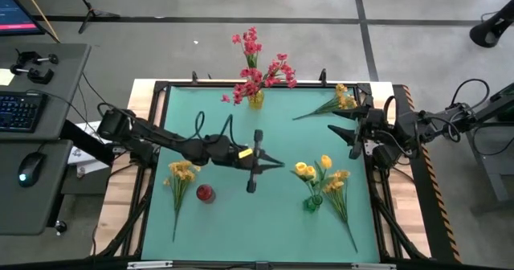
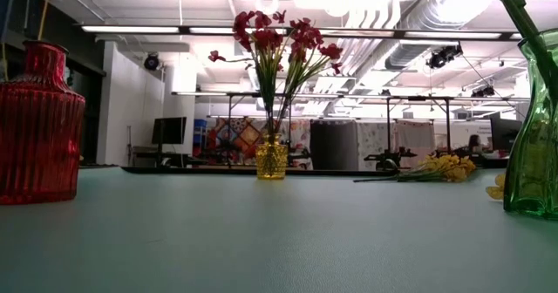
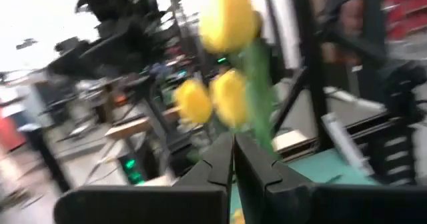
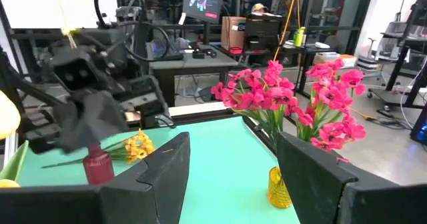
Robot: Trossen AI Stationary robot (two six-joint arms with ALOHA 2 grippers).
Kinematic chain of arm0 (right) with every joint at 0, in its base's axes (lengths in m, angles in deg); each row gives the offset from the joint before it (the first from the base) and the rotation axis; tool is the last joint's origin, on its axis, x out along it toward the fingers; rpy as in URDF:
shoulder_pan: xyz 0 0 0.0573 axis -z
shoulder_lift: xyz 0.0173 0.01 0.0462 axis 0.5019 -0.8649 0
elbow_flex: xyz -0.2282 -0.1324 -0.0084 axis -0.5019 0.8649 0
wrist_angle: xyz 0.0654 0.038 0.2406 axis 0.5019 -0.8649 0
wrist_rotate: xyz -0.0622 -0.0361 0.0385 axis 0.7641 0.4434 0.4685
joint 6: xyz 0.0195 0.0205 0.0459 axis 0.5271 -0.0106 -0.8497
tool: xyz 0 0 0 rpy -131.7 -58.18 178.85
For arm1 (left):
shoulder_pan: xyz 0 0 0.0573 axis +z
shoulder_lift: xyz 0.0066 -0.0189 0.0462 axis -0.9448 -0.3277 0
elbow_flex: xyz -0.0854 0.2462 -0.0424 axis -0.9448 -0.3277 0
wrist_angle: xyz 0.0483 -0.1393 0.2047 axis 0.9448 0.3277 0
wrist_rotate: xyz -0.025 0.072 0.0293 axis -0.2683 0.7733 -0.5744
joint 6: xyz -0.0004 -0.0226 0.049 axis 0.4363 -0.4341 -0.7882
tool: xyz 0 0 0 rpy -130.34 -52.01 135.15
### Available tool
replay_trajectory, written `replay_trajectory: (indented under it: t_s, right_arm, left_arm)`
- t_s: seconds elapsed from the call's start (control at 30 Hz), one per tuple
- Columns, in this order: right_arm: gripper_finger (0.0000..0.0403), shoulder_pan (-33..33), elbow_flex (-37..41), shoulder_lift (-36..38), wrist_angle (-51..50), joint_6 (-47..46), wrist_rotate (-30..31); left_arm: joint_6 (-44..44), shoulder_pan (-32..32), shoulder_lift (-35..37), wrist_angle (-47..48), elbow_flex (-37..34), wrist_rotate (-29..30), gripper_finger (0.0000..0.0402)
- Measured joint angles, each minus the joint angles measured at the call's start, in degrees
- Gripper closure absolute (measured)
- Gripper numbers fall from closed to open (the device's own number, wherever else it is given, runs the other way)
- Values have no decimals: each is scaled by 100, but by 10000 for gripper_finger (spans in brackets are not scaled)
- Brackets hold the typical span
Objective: Sort flowers into vase by color
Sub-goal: Put the yellow tulip into the green vase
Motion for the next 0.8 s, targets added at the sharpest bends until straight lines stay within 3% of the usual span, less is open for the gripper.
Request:
replay_trajectory:
  t_s: [0.37,0.8]
  right_arm:
    - [192,0,0,-1,-1,31,7]
    - [192,0,0,-29,-53,-205,2]
  left_arm:
    - [-9,22,-70,483,645,-234,401]
    - [-46,44,-1113,751,1792,-249,401]
